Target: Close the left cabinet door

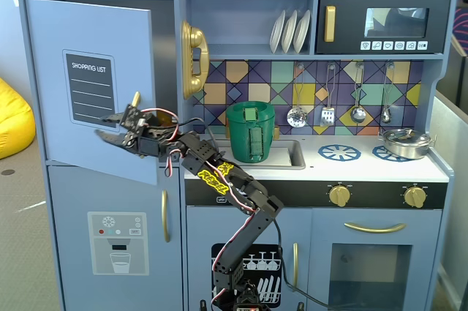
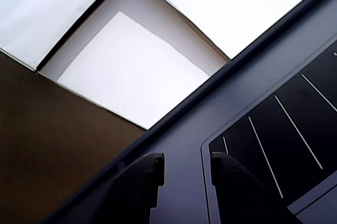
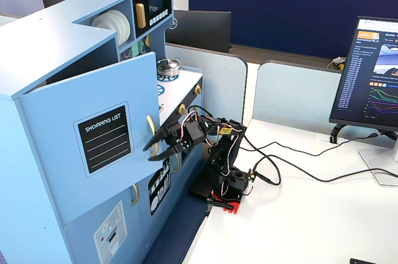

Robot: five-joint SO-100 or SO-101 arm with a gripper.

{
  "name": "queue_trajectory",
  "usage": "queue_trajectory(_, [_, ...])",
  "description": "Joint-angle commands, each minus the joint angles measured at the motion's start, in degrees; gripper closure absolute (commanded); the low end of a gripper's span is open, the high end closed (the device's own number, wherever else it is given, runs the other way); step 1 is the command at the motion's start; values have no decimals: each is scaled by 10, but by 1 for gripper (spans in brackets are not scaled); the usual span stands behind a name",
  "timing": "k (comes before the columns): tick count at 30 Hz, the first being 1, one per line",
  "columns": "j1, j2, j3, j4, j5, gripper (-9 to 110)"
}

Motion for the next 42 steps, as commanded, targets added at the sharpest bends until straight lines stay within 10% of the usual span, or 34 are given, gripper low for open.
queue_trajectory(1, [43, 38, -4, 11, 35, 101])
queue_trajectory(26, [257, -57, -30, -27, 128, 101])
queue_trajectory(42, [170, 7, -21, 54, 149, 101])
